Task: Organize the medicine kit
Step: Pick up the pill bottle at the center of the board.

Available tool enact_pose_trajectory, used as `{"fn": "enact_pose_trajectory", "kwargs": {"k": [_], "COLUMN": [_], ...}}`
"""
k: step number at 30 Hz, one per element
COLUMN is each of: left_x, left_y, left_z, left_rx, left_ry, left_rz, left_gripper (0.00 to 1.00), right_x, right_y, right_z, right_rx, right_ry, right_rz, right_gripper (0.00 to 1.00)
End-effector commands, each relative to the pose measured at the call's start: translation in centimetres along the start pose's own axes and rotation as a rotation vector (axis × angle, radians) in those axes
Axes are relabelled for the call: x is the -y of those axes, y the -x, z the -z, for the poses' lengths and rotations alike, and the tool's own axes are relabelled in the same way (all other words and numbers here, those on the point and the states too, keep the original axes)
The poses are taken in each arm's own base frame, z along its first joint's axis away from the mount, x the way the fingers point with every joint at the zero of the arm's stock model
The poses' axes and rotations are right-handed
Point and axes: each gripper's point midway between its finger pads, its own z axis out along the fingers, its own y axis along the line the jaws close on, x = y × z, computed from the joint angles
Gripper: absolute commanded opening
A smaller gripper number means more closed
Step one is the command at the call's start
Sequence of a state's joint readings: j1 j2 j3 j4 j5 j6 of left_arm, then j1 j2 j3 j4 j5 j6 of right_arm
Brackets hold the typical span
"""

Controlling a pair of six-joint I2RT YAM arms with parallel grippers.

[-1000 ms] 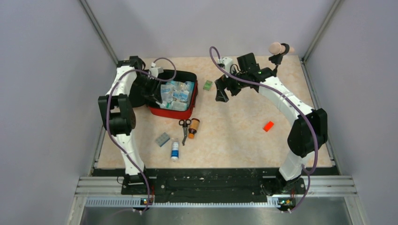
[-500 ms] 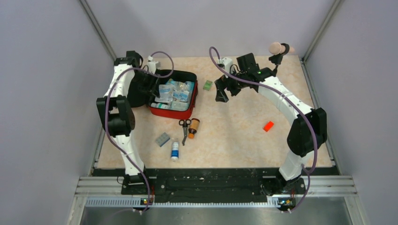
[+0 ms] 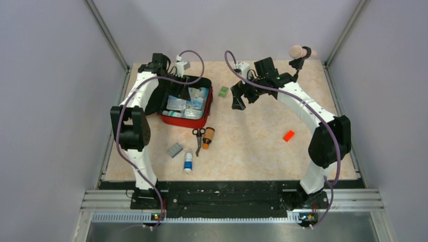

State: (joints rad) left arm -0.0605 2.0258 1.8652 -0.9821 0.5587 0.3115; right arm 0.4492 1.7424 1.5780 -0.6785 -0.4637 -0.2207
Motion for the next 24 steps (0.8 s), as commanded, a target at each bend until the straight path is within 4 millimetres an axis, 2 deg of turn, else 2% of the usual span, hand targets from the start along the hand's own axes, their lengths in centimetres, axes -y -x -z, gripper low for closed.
{"fn": "enact_pose_trajectory", "kwargs": {"k": [1, 5, 6, 8, 11, 14, 18, 21, 24], "left_x": [5.4, 7.4, 7.8, 9.6, 11.9, 12.6, 13.7, 15.4, 16.1], "left_y": [4.2, 5.3, 4.2, 3.9, 1.4, -2.0, -5.3, -7.0, -7.5], "left_z": [3.8, 5.7, 5.3, 5.5, 3.9, 1.5, -0.8, -2.2, -2.7], "left_rx": [0.254, 0.51, 0.546, 0.593, 0.508, 0.38, 0.308, 0.257, 0.243], "left_ry": [-0.098, -0.002, 0.016, 0.037, -0.014, -0.043, -0.056, -0.08, -0.085], "left_rz": [-0.13, -0.147, -0.137, -0.177, -0.176, -0.146, -0.212, -0.269, -0.285], "left_gripper": [0.52, 0.62, 0.65, 0.7, 0.71, 0.68, 0.65, 0.63, 0.63], "right_x": [0.0, 0.0, 0.1, 0.8, 2.4, 3.3, 3.3, 3.1, 2.8], "right_y": [1.7, 1.8, 2.0, 2.3, 3.3, 4.3, 4.4, 3.8, 3.1], "right_z": [0.9, 1.3, 1.5, 2.0, 3.4, 4.3, 4.5, 4.5, 4.6], "right_rx": [0.047, 0.053, 0.061, 0.077, 0.131, 0.164, 0.167, 0.159, 0.148], "right_ry": [-0.022, -0.035, -0.04, -0.072, -0.13, -0.16, -0.164, -0.161, -0.156], "right_rz": [0.038, 0.023, 0.016, -0.017, -0.084, -0.1, -0.101, -0.106, -0.113], "right_gripper": [0.95, 0.95, 0.95, 0.95, 0.95, 0.95, 0.95, 0.95, 0.95]}}
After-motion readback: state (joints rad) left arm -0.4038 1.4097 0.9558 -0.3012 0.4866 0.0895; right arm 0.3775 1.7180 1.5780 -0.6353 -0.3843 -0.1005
